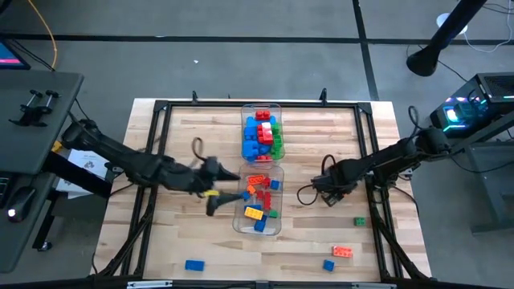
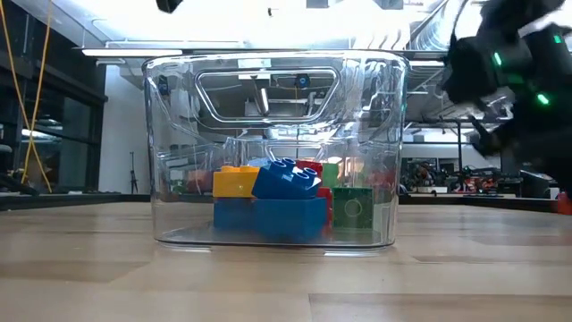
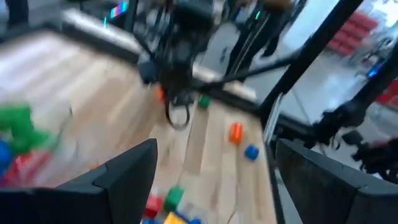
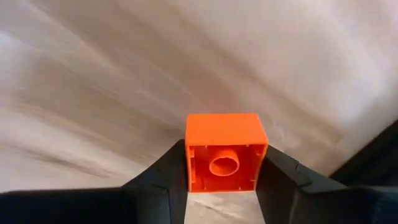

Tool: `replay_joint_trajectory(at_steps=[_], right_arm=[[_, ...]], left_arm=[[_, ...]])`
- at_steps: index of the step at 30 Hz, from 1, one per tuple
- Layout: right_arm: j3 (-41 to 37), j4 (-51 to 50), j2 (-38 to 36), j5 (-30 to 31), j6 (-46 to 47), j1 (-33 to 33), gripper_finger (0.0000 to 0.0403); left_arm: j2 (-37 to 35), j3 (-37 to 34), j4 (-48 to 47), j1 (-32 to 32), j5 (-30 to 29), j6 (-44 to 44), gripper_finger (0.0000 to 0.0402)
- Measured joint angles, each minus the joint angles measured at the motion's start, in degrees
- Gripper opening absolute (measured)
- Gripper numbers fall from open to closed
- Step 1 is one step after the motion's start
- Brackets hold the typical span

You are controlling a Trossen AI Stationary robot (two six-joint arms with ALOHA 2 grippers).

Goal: Sort blocks by size
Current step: Put the small orange game piece into the bottom transparent bin, then put the small blue game piece into the bottom transparent bin

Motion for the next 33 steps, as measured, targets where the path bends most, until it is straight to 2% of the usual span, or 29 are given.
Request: replay_joint_trajectory(at_steps=[5, 8, 10, 12, 17, 19, 22, 26, 30, 33], right_arm=[[12.55, -7.29, -3.41, 11.59, -0.36, 2.0, 0.0136], [20.05, 1.46, -5.36, 20.49, 0.54, 3.16, 0.0136], [22.98, 11.03, -5.25, 23.7, -0.62, 3.88, 0.0136], [24.96, 20.43, -3.48, 23.59, -3.06, 4.47, 0.0136], [27.77, 33.21, 5.45, 22.93, -5.5, 5.65, 0.0136], [29.25, 36.42, 8.98, 22.65, -7.84, 5.93, 0.0152], [32.89, 34.96, 13.17, 20.58, -11.25, 5.66, 0.0217], [39.07, 26.71, 16.13, 19.72, -14.66, 4.36, 0.0297], [43.91, 18.97, 16.62, 19.84, -17.47, 3.06, 0.0331], [46.8, 16.19, 16.16, 21.18, -20.83, 2.8, 0.0336]], left_arm=[[-7.16, 0.1, -1.13, 0.04, -7.32, 4.64, 0.0312], [-10.29, 0.1, -2.62, 0.04, -11.02, 5.53, 0.0312], [-11.45, 0.1, -4.77, 0.04, -12.4, 5.55, 0.0312], [-11.63, 0.1, -6.33, 0.04, -12.89, 4.89, 0.0312], [-10.57, 0.06, -10.19, -0.01, -13.18, 0.8, 0.0312], [-9.97, -0.01, -11.0, -0.16, -12.41, -0.42, 0.0312], [-10.62, -0.01, -9.7, -0.32, -9.51, -0.51, 0.0312], [-13.49, -0.01, -8.97, -0.98, -7.03, 1.94, 0.0312], [-14.66, -0.01, -13.57, -2.37, -6.21, -2.14, 0.0312], [-12.19, -0.01, -18.45, -5.37, 1.06, -9.99, 0.0311]])
